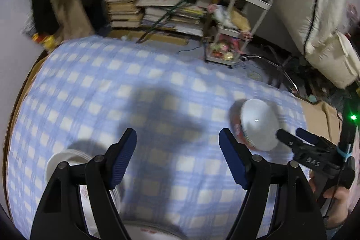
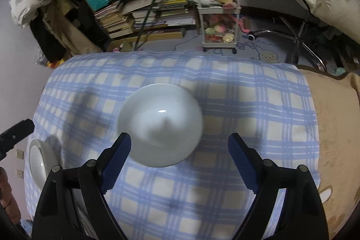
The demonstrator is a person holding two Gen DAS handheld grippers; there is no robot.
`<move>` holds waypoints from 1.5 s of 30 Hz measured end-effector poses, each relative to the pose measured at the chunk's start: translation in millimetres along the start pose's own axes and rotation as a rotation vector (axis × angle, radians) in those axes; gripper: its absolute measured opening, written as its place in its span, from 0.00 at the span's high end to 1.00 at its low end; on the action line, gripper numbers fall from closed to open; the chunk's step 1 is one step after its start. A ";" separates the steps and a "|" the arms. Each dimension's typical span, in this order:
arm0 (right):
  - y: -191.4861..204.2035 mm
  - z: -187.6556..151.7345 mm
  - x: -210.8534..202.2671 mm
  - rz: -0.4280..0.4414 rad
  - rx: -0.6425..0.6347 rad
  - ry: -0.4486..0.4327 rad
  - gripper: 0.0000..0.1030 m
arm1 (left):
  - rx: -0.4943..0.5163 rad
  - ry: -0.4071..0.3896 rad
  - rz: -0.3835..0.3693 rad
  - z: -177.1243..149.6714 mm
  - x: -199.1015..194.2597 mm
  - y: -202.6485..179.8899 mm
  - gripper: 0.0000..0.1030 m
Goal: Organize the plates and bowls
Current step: 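Move both tools to another plain white bowl and close on its rim, then lift the plain white bowl with both tools toward the stacked bowls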
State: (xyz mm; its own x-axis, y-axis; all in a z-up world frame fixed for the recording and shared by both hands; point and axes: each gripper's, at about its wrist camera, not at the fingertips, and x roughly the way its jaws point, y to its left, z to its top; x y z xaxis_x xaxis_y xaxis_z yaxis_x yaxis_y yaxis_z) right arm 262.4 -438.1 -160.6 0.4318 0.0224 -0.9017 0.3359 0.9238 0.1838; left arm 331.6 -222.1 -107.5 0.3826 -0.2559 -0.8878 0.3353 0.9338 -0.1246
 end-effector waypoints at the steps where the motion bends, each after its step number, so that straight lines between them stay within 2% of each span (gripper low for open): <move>1: -4.6 -0.4 2.6 0.004 0.001 0.004 0.10 | 0.025 0.006 -0.002 2.7 6.5 -9.6 0.27; 6: -15.8 -3.1 10.8 -0.017 0.004 -0.008 0.10 | 0.054 0.044 -0.039 4.5 30.3 -35.3 0.27; 9: -23.0 -3.9 17.2 0.012 0.032 0.009 0.10 | 0.061 0.079 -0.080 5.3 48.1 -47.9 0.27; 13: -27.4 -4.7 23.1 0.021 0.021 0.009 0.10 | 0.072 0.102 -0.075 6.1 64.0 -60.6 0.27; 17: -32.5 -6.0 32.3 0.023 0.045 0.026 0.11 | 0.030 0.165 -0.112 2.6 88.1 -62.8 0.28; 19: -33.5 -6.4 35.9 0.025 0.055 0.027 0.18 | 0.030 0.178 -0.096 0.1 96.2 -65.7 0.29; 22: -35.9 -6.1 41.3 0.041 0.079 0.034 0.31 | 0.036 0.185 -0.062 -1.5 107.3 -71.0 0.45; 24: -37.2 -5.6 46.4 0.059 0.096 0.048 0.49 | 0.029 0.199 -0.080 -1.7 113.7 -75.5 0.65; 25: -37.2 -5.3 49.8 0.065 0.101 0.055 0.52 | 0.026 0.200 -0.086 -1.5 114.6 -76.6 0.69; 27: -36.9 -5.6 54.1 0.085 0.115 0.065 0.60 | 0.010 0.183 -0.110 -2.2 114.5 -80.2 0.86; 29: -37.0 -4.7 57.4 0.098 0.132 0.056 0.70 | -0.010 0.180 -0.126 -5.2 112.0 -84.4 0.93; 33: -33.0 -4.7 67.9 0.109 0.129 0.112 0.89 | 0.054 0.167 -0.097 -7.2 105.8 -97.9 0.93; 37: -19.8 -11.5 62.5 0.057 0.074 0.104 0.88 | 0.044 0.175 -0.079 -11.9 100.2 -97.7 0.94; 39: -15.7 -13.6 58.2 0.046 0.065 0.110 0.88 | 0.071 0.174 -0.055 -15.9 96.3 -99.0 0.94; 42: -10.0 -15.2 49.1 0.053 0.053 0.116 0.88 | 0.086 0.179 -0.037 -23.1 87.4 -94.3 0.94; 45: -0.7 -17.2 37.8 0.068 0.043 0.123 0.88 | 0.057 0.183 -0.048 -26.8 76.2 -82.9 0.94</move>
State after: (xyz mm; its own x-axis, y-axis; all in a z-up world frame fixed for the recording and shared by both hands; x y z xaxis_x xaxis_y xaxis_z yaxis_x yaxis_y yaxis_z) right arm 264.0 -431.3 -201.5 0.3495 0.1333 -0.9274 0.3460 0.9015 0.2600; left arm 309.9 -312.3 -176.6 0.2043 -0.2454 -0.9477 0.3993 0.9048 -0.1482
